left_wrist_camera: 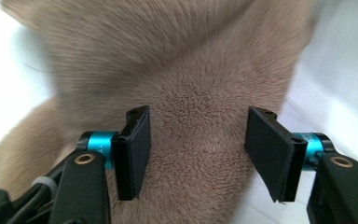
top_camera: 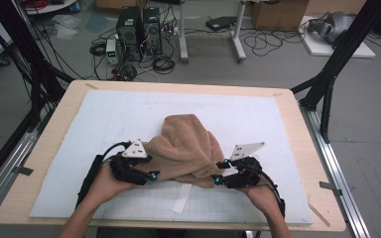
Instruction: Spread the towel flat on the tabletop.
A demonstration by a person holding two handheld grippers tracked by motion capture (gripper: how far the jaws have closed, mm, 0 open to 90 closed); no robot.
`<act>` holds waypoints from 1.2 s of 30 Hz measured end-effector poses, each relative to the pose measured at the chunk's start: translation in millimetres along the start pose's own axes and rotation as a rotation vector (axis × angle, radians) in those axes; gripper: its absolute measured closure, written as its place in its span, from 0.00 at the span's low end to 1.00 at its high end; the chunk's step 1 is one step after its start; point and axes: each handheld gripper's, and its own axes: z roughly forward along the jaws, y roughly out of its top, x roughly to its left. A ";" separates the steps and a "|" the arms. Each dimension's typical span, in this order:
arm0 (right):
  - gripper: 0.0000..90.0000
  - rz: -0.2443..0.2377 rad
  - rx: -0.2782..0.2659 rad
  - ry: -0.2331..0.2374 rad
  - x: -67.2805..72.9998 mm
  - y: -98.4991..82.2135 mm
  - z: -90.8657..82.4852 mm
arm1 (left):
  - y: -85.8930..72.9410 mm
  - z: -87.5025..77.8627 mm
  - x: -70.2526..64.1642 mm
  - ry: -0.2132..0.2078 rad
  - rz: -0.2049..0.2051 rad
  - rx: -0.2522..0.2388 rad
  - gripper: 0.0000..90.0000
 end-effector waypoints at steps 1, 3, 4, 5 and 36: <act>0.44 0.002 0.009 -0.008 -0.1 -0.4 5.6 | 0.4 8.8 0.0 -0.010 0.005 0.036 0.50; 0.42 0.004 0.022 0.006 -0.5 1.0 18.9 | 0.2 24.5 -0.7 -0.011 0.037 0.114 0.62; 0.43 -0.005 0.030 0.003 -0.6 2.9 26.1 | 0.2 24.5 -0.7 -0.011 0.037 0.114 0.68; 0.47 -0.015 0.040 -0.007 -0.5 5.1 32.8 | 0.7 26.9 1.5 -0.026 0.033 0.106 0.73; 0.62 0.084 -0.052 -0.161 -64.3 78.3 34.1 | -2.5 -13.5 100.5 0.189 -0.331 -0.156 0.63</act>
